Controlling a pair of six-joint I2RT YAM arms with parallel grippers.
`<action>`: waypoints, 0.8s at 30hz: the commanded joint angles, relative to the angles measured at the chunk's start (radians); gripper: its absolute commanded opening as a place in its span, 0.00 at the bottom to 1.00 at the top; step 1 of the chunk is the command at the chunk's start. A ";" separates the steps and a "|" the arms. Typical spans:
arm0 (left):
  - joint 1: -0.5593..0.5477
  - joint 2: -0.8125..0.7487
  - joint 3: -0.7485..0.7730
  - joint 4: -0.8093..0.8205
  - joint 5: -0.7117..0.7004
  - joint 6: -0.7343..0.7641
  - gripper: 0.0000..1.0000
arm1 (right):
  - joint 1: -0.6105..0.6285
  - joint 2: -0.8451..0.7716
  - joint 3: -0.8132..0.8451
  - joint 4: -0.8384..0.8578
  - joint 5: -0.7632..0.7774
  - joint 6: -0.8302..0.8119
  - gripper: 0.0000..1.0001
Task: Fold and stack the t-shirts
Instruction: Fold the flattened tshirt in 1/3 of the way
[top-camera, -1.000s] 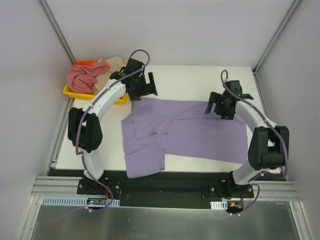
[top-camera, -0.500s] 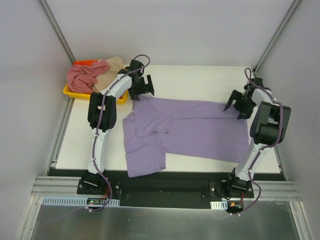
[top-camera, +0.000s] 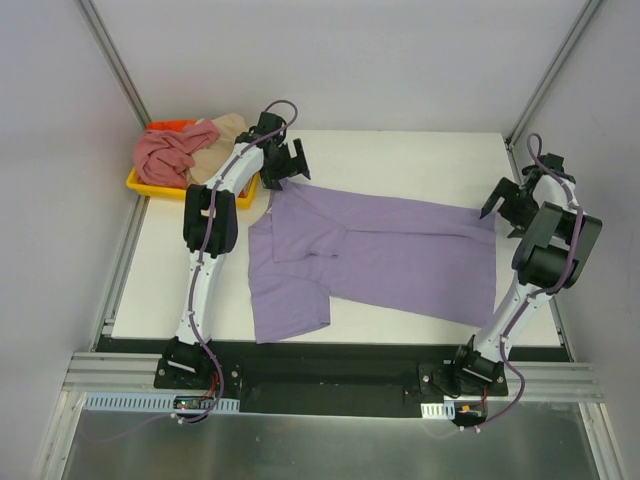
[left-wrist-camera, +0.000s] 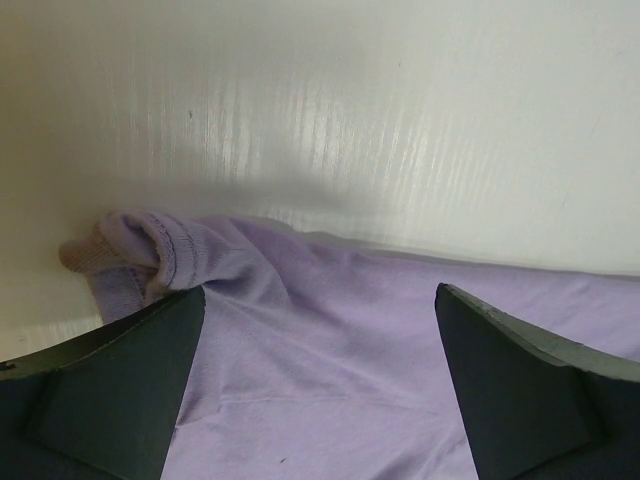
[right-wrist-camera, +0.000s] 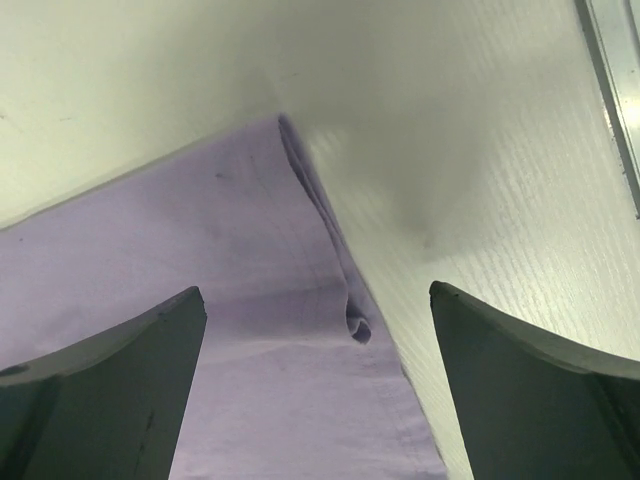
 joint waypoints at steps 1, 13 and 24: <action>0.001 0.018 0.057 -0.012 -0.018 -0.011 0.99 | 0.012 -0.091 0.021 -0.026 -0.051 -0.026 0.96; 0.000 -0.010 0.045 0.001 -0.022 -0.004 0.99 | 0.072 0.088 0.140 -0.010 -0.210 -0.011 0.96; 0.007 0.015 0.132 0.022 -0.041 0.028 0.99 | 0.064 0.354 0.591 -0.219 -0.058 -0.057 0.96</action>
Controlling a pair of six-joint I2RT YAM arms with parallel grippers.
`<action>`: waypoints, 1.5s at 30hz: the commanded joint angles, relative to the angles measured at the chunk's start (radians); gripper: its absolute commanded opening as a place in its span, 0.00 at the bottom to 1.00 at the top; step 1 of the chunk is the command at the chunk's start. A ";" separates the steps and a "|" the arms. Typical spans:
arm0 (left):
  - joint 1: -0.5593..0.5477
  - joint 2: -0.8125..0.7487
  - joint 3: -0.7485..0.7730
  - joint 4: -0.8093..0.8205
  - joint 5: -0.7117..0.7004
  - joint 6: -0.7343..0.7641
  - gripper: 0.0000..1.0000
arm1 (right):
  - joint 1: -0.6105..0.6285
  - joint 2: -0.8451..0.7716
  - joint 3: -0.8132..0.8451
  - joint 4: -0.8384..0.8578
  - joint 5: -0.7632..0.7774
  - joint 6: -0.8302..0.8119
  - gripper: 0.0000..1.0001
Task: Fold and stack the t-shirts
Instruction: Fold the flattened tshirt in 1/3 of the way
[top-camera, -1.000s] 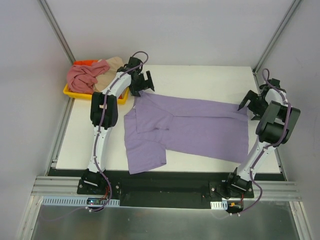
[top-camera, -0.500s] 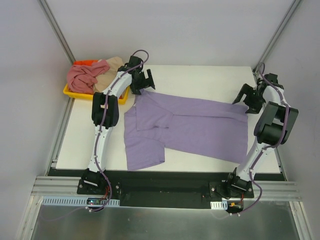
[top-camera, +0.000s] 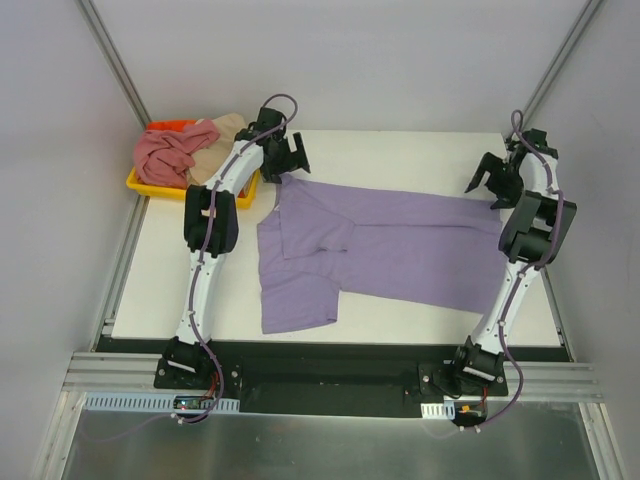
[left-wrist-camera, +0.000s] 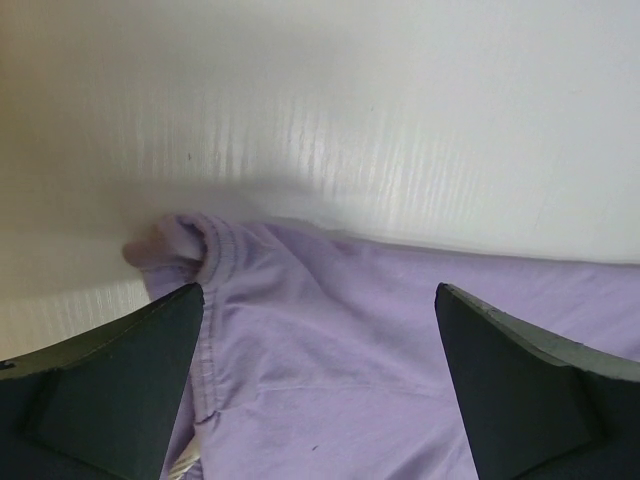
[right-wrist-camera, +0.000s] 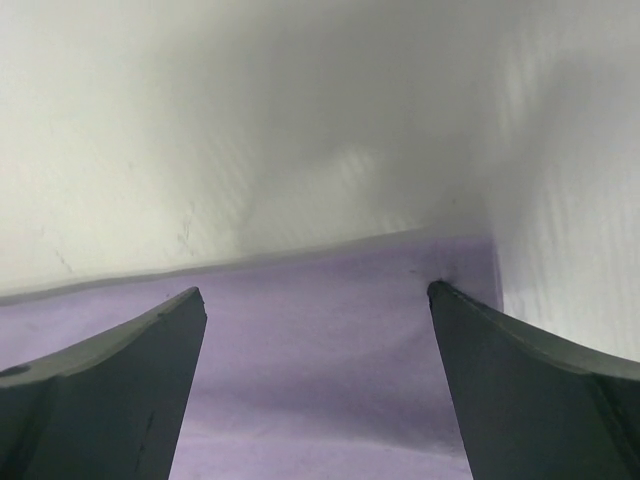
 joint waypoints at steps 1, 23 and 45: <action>0.006 -0.005 0.095 0.022 -0.008 0.026 0.99 | -0.013 0.027 0.126 -0.109 0.069 -0.042 0.96; -0.051 -0.553 -0.610 0.100 0.170 0.049 0.99 | -0.161 -0.392 -0.549 0.178 -0.124 -0.024 0.77; -0.020 -0.527 -0.833 0.217 0.195 -0.025 0.99 | -0.151 -0.329 -0.549 0.275 -0.188 0.003 0.61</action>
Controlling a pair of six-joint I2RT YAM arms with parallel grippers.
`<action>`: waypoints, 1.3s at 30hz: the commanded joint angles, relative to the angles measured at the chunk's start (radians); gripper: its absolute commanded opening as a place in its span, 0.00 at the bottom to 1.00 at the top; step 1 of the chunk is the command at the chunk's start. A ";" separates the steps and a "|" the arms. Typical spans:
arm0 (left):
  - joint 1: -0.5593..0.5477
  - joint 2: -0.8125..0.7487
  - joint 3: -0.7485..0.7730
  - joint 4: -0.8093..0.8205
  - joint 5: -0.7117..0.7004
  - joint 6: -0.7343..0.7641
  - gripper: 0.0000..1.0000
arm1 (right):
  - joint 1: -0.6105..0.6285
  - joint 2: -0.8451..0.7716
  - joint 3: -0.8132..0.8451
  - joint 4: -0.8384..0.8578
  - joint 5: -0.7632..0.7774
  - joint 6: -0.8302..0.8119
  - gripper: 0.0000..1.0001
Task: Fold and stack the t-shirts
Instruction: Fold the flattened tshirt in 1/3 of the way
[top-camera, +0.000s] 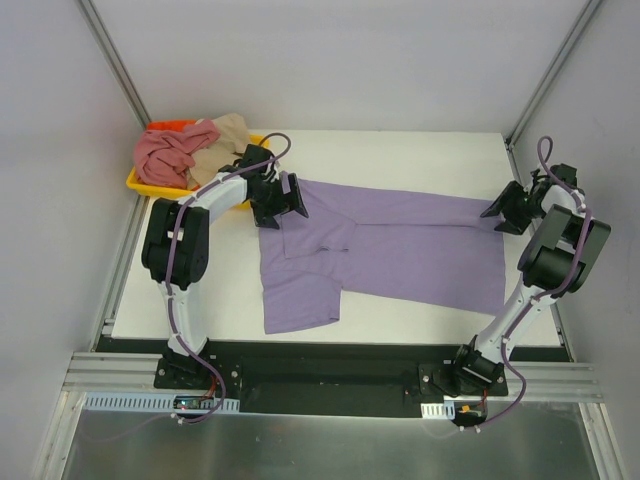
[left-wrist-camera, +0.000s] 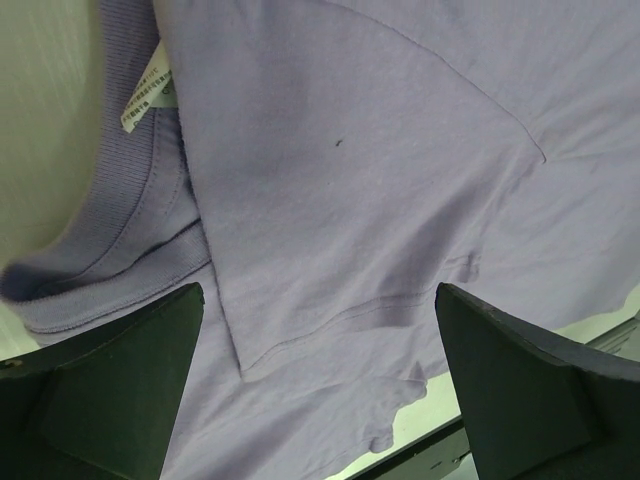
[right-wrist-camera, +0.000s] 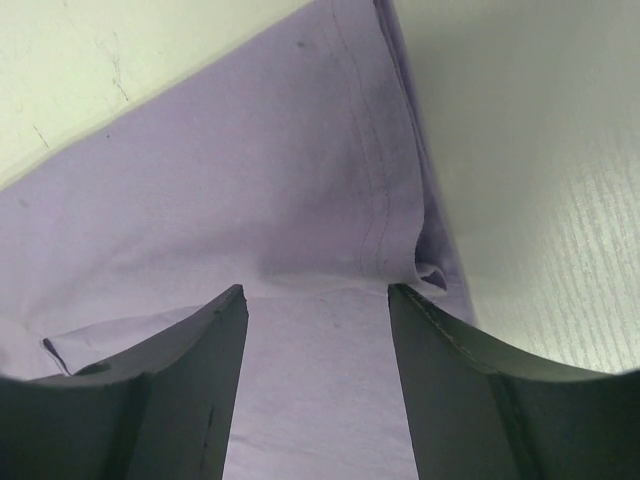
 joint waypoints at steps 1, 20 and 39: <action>0.011 0.003 0.007 0.015 0.005 -0.012 0.99 | 0.001 -0.002 0.004 0.021 0.005 -0.001 0.60; 0.013 0.007 0.021 0.017 0.010 -0.006 0.99 | 0.079 0.050 0.073 -0.105 0.229 -0.220 0.35; 0.013 0.000 0.009 0.017 -0.025 0.000 0.99 | 0.123 0.008 0.155 -0.197 0.413 -0.135 0.07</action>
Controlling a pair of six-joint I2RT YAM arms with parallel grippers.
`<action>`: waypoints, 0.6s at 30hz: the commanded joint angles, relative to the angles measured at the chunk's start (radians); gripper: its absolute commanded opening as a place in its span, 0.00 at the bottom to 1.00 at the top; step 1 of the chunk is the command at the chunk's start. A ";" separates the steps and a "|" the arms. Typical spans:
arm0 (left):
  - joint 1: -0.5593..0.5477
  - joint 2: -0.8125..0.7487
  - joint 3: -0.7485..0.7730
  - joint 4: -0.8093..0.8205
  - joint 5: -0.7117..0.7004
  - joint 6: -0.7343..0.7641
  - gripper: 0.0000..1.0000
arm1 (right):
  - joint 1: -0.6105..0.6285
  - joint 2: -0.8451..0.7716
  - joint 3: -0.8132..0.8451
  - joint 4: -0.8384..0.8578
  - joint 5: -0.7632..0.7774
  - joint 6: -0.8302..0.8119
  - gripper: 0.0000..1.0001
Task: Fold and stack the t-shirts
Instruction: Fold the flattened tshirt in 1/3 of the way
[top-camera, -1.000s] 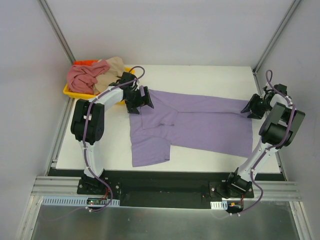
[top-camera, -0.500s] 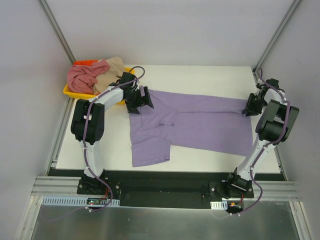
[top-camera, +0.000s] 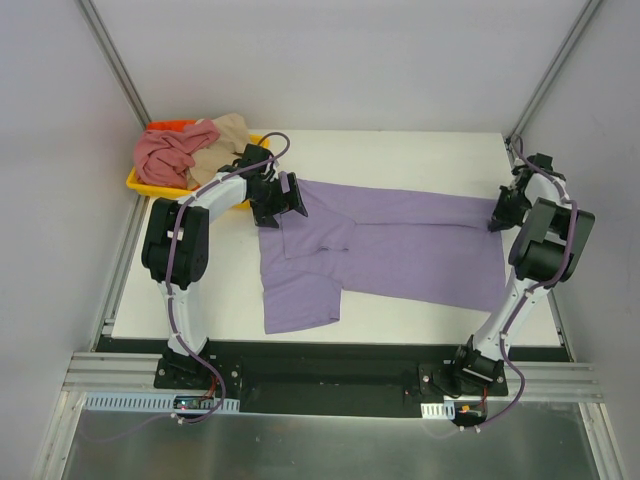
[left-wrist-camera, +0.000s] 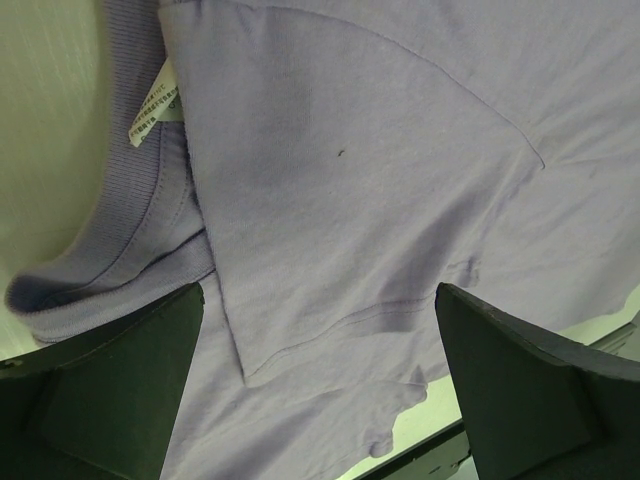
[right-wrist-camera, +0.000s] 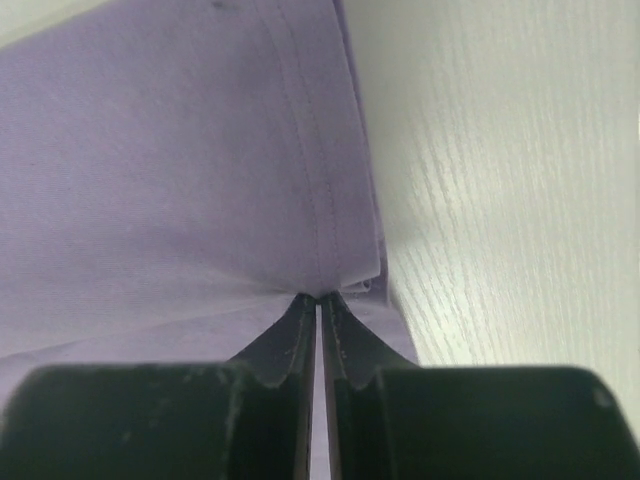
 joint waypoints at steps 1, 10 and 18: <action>0.007 -0.010 0.007 0.005 -0.027 0.005 0.99 | 0.019 -0.060 0.059 -0.087 0.104 0.000 0.06; 0.007 -0.015 0.000 0.005 -0.029 0.004 0.99 | 0.031 -0.047 0.088 -0.143 0.141 -0.021 0.00; 0.010 -0.012 -0.002 0.002 -0.038 -0.001 0.99 | 0.054 -0.086 0.100 -0.233 0.164 0.040 0.01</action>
